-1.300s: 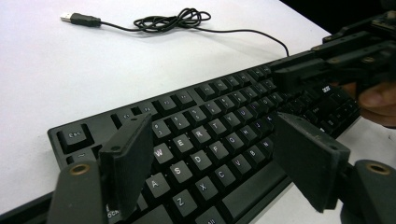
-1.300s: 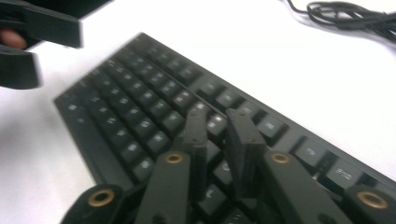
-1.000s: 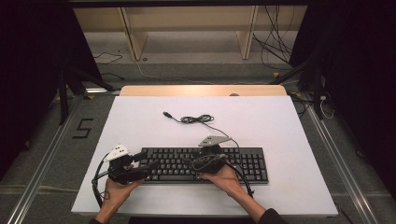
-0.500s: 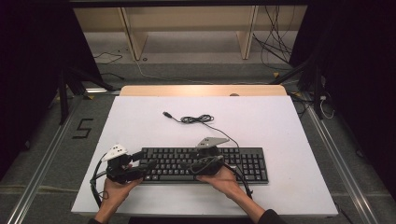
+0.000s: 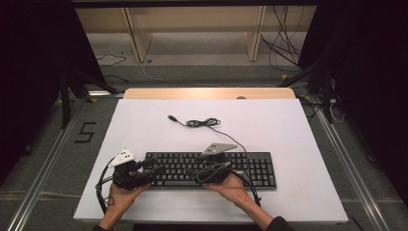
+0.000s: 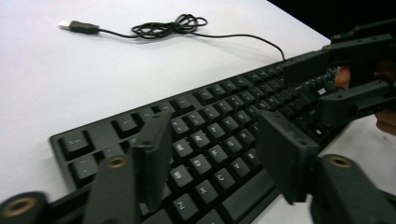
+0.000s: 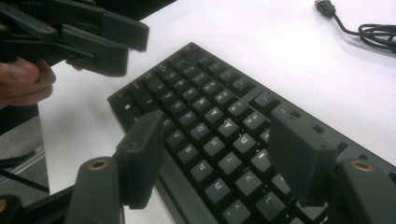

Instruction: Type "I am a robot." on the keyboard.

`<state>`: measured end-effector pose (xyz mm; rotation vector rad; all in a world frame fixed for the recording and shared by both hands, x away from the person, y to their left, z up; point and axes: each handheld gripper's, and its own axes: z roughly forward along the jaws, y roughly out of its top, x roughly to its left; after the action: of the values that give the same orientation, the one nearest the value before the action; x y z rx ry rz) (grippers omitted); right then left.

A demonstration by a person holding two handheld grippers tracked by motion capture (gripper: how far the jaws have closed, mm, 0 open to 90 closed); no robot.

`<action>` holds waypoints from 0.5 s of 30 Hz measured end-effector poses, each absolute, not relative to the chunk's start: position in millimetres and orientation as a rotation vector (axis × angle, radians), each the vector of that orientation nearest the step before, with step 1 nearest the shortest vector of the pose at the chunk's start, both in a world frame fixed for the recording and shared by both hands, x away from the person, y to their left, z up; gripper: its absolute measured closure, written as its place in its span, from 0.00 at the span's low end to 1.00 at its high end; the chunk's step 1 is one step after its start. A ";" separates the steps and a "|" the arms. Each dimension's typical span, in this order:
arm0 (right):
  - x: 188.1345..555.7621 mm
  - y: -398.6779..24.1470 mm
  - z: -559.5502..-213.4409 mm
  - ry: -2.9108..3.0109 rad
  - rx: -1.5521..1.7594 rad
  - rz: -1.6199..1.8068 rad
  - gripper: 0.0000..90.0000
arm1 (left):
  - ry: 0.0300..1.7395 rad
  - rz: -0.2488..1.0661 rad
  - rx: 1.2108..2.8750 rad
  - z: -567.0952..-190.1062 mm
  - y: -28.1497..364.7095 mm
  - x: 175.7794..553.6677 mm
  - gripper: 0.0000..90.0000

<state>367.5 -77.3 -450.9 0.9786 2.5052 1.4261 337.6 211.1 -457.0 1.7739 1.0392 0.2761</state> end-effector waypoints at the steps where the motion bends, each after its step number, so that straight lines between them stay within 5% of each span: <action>1: 366.5 -78.3 -450.2 2.503 0.979 1.431 0.41 | 1.030 0.272 1.781 -457.2 209.2 337.4 0.55; 15: 354.2 -97.2 -446.5 2.482 0.990 1.451 0.41 | 0.932 0.229 1.940 -466.6 176.5 346.0 0.96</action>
<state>354.2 -97.2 -446.5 0.9901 2.4822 1.4512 346.0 176.5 -466.6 1.9395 0.9324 0.2285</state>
